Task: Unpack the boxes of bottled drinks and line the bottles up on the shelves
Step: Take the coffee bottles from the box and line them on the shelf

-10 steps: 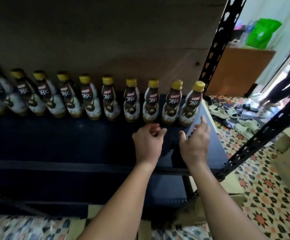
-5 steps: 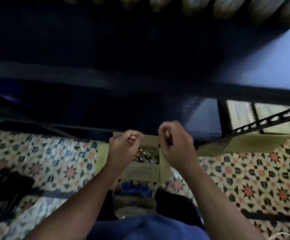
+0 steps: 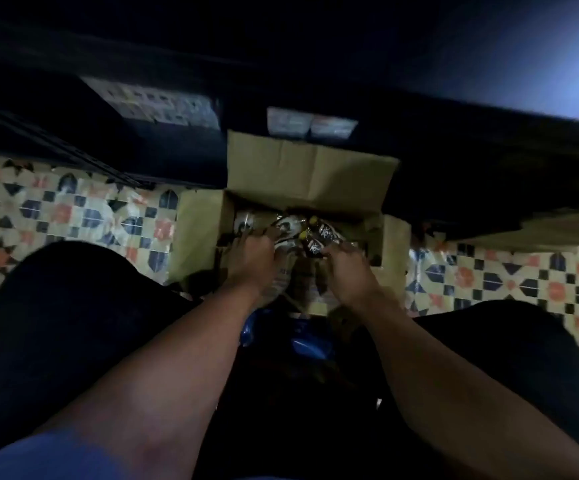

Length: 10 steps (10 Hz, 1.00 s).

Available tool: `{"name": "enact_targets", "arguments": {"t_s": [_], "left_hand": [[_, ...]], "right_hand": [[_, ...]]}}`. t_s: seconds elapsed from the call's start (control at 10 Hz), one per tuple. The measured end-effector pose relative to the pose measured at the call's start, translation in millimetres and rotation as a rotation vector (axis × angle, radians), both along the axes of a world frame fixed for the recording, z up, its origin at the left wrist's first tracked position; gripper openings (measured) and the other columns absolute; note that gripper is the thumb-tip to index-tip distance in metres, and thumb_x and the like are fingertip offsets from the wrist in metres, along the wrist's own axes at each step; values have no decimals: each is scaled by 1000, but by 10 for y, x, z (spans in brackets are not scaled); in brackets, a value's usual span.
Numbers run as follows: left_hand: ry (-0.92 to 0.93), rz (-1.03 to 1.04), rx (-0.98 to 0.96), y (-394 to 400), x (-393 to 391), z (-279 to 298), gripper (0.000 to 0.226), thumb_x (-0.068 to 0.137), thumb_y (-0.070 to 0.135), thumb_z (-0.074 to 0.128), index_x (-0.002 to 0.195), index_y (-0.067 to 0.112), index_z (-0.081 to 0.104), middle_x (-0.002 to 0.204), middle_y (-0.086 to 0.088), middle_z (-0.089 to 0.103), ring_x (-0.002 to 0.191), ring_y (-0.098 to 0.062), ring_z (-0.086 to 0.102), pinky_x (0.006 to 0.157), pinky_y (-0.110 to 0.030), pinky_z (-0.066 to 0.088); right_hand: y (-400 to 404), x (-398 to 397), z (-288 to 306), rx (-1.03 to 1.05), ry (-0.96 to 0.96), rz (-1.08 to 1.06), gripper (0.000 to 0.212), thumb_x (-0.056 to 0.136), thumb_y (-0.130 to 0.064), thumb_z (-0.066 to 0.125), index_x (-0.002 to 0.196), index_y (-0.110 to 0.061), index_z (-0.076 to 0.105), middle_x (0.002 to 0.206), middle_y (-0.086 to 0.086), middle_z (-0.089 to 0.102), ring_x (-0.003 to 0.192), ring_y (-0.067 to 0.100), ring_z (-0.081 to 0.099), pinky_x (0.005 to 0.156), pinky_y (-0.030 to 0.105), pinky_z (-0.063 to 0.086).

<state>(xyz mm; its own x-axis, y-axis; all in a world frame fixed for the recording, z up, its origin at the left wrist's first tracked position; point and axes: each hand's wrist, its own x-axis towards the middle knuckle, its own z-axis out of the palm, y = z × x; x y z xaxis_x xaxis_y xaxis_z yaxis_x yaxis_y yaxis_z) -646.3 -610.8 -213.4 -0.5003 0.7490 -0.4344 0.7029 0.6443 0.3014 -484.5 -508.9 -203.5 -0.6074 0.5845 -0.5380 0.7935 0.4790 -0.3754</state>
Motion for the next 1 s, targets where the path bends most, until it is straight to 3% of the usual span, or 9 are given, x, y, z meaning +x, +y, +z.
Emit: {"name": "enact_targets", "arguments": {"t_s": [0.2, 0.3, 0.4, 0.5, 0.6, 0.7, 0.8, 0.9, 1.0], "left_hand": [[-140, -65, -78, 167, -83, -565, 33, 103, 37, 52, 113, 13, 73, 105, -17, 73, 96, -35, 70, 77, -39, 54], [-449, -173, -281, 368, -300, -590, 34, 103, 41, 56, 118, 16, 74, 127, -9, 68, 112, -28, 63, 94, -32, 49], [-638, -319, -624, 521, -536, -446, 69, 79, 83, 57, 131, 39, 67, 143, 7, 55, 132, -20, 51, 117, -40, 36], [-766, -312, -709, 423, -598, -431, 106, 35, 108, 54, 129, 59, 59, 155, 15, 46, 142, -20, 42, 121, -50, 29], [-811, -321, -739, 290, -495, -404, 127, 36, 109, 47, 148, 51, 43, 166, 12, 27, 154, -20, 22, 125, -54, 15], [-865, -374, -832, 116, -309, -400, 139, 30, 104, 61, 154, 48, 34, 170, 10, 13, 157, -21, 10, 126, -52, 8], [-1011, -303, -850, 37, -163, -417, 100, 42, 71, 89, 135, 56, 54, 158, 11, 42, 142, -20, 42, 121, -46, 30], [-918, -439, -789, -10, 41, -327, 116, 51, 54, 96, 148, 54, 34, 150, 19, 43, 137, -11, 43, 115, -30, 36], [-926, -507, -603, -232, 276, -464, 132, 56, 37, 95, 157, 47, 10, 150, 15, 46, 136, -9, 44, 114, -26, 37]], "right_hand": [[190, -23, -447, -30, 2, 105, 41, 87, -58, 68, 97, -18, 70, 97, 7, 68, 93, 26, 62, 80, 35, 46], [401, -105, -484, -274, 5, 93, 37, 67, -48, 90, 76, -20, 68, 76, -3, 66, 74, 15, 62, 64, 30, 44], [503, -174, -513, -500, -147, 194, 43, 53, -28, 98, 79, -22, 65, 80, -3, 65, 73, 15, 60, 64, 41, 55], [423, -219, -525, -557, -295, 312, 64, 62, -26, 92, 120, -21, 65, 117, -3, 65, 102, 21, 63, 85, 42, 59], [327, -190, -400, -573, -329, 443, 68, 82, -29, 80, 143, -25, 51, 139, -1, 54, 119, 21, 56, 97, 31, 49], [169, -64, -198, -669, -339, 483, 69, 95, -20, 63, 155, -32, 32, 155, 0, 41, 133, 20, 46, 100, 26, 39], [-44, 80, -139, -576, -359, 532, 85, 96, -16, 58, 160, -36, 6, 167, 3, 15, 149, 25, 26, 112, 28, 30], [-333, 253, -198, -489, -400, 667, 100, 87, -35, 65, 153, -50, -10, 168, -1, -2, 153, 34, 7, 122, 52, 19], [-546, 393, -302, -315, -352, 606, 106, 83, -37, 72, 127, -60, -22, 164, 6, 7, 152, 41, 8, 116, 66, 20]]}}
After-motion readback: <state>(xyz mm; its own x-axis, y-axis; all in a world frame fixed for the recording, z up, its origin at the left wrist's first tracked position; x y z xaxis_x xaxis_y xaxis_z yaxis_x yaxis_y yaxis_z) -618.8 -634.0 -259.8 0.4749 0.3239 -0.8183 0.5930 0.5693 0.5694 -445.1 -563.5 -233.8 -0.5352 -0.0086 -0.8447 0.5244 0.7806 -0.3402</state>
